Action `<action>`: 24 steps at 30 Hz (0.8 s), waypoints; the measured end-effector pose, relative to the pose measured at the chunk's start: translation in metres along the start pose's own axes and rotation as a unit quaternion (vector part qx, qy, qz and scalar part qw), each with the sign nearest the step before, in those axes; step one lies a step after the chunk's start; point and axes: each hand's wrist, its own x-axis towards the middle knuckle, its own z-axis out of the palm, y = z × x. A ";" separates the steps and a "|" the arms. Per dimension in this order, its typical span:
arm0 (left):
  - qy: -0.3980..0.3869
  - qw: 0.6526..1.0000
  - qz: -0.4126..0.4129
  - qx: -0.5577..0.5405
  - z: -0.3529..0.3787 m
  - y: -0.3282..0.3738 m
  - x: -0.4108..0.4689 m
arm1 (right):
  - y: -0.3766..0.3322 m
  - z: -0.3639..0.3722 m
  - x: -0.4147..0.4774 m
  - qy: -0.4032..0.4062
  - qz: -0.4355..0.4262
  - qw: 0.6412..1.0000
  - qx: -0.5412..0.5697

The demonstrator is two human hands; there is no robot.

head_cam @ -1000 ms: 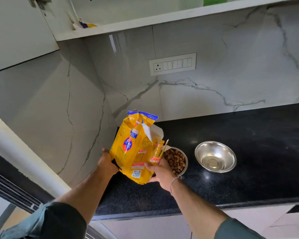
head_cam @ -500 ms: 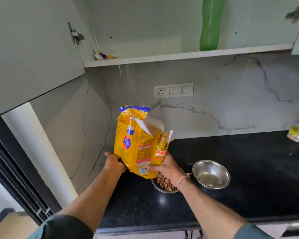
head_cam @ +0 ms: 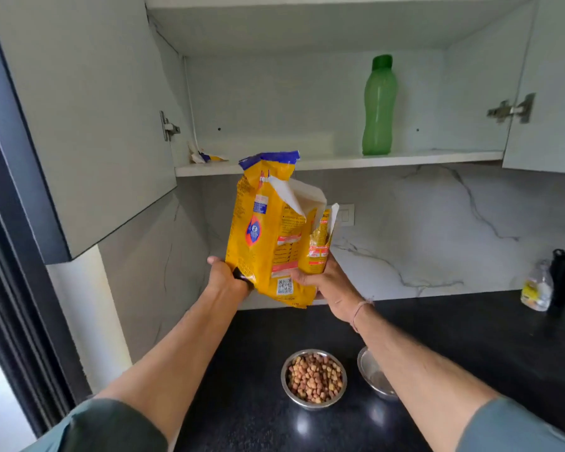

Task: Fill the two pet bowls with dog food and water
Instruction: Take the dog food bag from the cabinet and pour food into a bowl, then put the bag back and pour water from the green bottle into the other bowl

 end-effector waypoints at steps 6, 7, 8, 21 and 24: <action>-0.152 0.987 0.057 0.008 0.056 0.026 -0.030 | -0.083 -0.015 0.022 0.019 -0.020 0.999 -0.023; -0.169 0.983 0.071 0.007 0.066 0.030 -0.032 | -0.096 -0.018 0.027 0.028 -0.024 0.999 -0.024; -0.186 0.979 0.081 0.001 0.076 0.032 -0.034 | -0.109 -0.021 0.033 0.039 -0.028 0.998 -0.026; -0.215 0.922 0.290 0.141 0.182 0.052 -0.009 | -0.205 -0.070 0.128 0.098 -0.064 0.991 -0.070; -0.153 0.911 0.330 0.193 0.207 0.053 0.017 | -0.200 -0.084 0.154 0.104 -0.067 0.991 -0.060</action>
